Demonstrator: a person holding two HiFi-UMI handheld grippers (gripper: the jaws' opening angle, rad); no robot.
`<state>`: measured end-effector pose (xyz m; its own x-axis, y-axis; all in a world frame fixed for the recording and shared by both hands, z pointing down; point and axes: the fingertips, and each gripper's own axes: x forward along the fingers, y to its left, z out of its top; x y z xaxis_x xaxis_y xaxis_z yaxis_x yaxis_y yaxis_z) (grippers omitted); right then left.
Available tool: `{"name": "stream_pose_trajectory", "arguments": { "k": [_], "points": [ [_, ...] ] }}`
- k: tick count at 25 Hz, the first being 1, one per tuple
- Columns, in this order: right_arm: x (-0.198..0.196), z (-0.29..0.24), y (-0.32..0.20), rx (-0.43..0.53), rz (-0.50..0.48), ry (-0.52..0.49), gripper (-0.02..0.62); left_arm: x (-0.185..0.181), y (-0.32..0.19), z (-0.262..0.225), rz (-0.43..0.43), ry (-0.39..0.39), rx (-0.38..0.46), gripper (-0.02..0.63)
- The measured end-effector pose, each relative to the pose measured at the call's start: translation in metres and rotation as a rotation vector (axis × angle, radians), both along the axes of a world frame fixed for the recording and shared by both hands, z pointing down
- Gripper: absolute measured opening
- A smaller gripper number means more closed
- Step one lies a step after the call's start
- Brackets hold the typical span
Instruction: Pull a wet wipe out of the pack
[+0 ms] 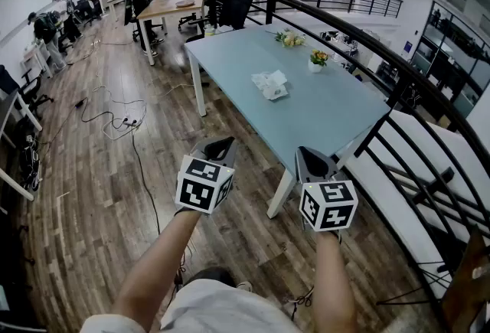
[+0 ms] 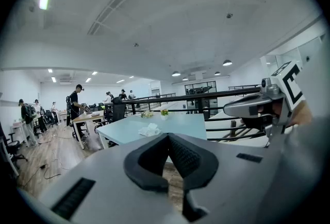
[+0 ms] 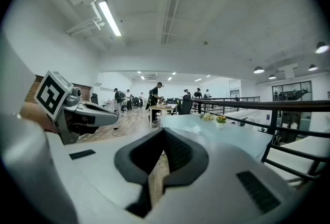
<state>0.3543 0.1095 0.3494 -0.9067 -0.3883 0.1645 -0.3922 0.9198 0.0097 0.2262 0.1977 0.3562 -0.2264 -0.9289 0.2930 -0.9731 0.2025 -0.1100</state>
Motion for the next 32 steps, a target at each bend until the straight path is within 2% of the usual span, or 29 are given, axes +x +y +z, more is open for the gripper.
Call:
{"name": "stream_pose_trajectory", "arguments": {
  "k": [7, 16, 22, 32],
  "points": [
    [-0.001, 0.006, -0.003, 0.002, -0.001, -0.001, 0.005, 0.000, -0.006, 0.005, 0.001, -0.001, -0.004, -0.003],
    [-0.020, 0.010, -0.007, -0.013, -0.012, 0.012, 0.006, -0.016, -0.010, 0.009, 0.001, 0.012, -0.008, -0.005],
    [-0.043, 0.012, -0.018, -0.018, -0.006, 0.022, 0.035, -0.039, -0.024, 0.015, 0.013, 0.027, -0.010, -0.005],
    [-0.098, 0.012, -0.045, -0.024, 0.020, 0.039, 0.081, -0.096, -0.061, 0.015, 0.049, 0.041, -0.014, -0.003]
  ]
}}
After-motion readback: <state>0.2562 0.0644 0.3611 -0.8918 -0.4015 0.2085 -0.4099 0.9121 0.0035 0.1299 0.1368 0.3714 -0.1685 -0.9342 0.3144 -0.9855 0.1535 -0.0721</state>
